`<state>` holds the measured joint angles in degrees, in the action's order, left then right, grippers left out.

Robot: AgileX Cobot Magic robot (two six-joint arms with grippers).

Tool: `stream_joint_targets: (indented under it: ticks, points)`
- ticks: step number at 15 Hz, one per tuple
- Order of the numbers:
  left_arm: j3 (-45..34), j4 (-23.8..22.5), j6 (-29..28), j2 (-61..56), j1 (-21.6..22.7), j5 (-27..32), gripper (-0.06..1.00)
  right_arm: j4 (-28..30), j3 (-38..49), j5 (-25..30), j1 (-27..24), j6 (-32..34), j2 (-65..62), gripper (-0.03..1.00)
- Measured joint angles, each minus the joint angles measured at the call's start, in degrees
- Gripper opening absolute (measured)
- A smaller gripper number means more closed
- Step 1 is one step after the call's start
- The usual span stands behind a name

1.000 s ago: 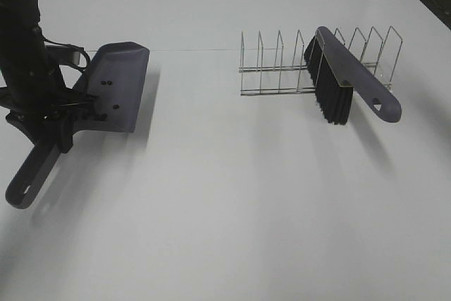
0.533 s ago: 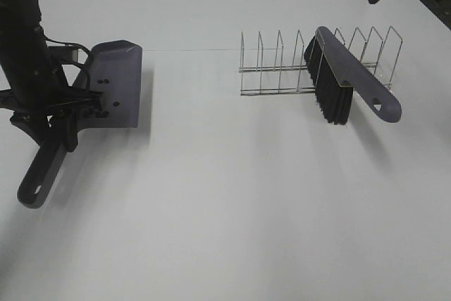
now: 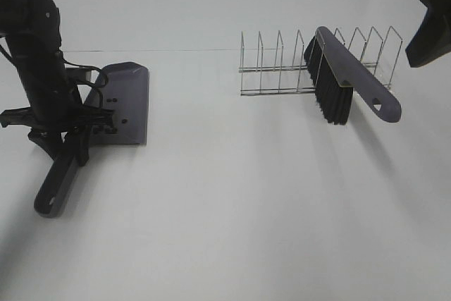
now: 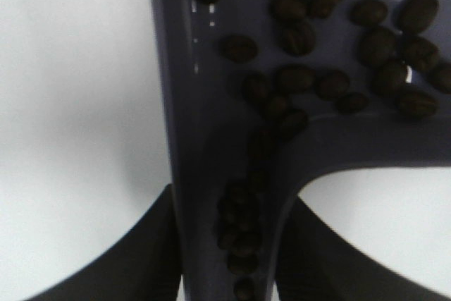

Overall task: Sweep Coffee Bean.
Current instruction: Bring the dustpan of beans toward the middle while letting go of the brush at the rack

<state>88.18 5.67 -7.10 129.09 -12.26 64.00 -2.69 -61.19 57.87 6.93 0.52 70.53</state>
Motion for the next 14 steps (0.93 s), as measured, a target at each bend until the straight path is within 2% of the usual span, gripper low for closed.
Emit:
stream_joint_targets:
  ticks: [3,9,10,12,14]
  points:
    - [0.2,0.0,0.0,0.5,0.0,-1.2,0.33,0.0,3.3,-0.6,0.0,0.0,-4.1,0.8]
    - [0.4,1.7,0.0,0.7,0.0,-1.1,0.34,0.0,3.6,0.9,0.0,0.0,-7.8,0.79]
    - [0.5,2.8,0.0,0.7,0.0,-1.2,0.44,0.0,3.6,1.5,0.0,0.0,-8.1,0.79]
    - [0.6,4.4,0.0,0.7,0.0,-1.0,0.72,0.0,3.6,2.6,0.0,0.0,-8.1,0.79]
    - [0.6,4.4,0.0,0.7,0.0,0.1,0.86,0.0,3.6,3.3,0.0,0.0,-8.1,0.79]
